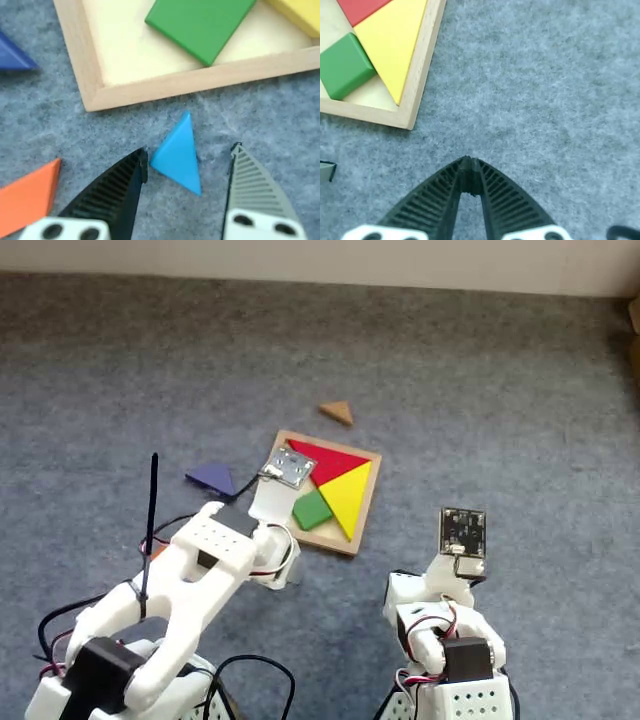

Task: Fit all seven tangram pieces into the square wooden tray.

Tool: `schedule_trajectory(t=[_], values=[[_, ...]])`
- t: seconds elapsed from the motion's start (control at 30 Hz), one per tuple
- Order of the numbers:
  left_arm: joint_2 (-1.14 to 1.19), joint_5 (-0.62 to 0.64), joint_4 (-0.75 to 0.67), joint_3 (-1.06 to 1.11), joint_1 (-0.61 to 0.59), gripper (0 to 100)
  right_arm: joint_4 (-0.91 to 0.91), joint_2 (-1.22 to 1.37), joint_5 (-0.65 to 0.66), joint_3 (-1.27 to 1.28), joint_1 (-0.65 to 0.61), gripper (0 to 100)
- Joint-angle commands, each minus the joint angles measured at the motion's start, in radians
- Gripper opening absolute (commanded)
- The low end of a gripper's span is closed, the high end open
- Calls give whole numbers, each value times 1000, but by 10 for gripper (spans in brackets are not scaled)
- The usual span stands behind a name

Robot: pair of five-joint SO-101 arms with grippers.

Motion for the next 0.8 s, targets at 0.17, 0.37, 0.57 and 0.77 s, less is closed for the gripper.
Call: schedule_trajectory(t=[0.17, 0.37, 0.57, 0.77], values=[[-27, 9, -21, 2, 13, 252, -21, -16, 8, 119, 18, 5], [-28, 8, -20, 15, 15, 214, -21, -16, 8, 119, 18, 5], [-28, 6, -20, 15, 15, 168, -21, -16, 8, 119, 18, 5], [-28, 6, -20, 19, 16, 164, -21, -16, 8, 119, 18, 5]])
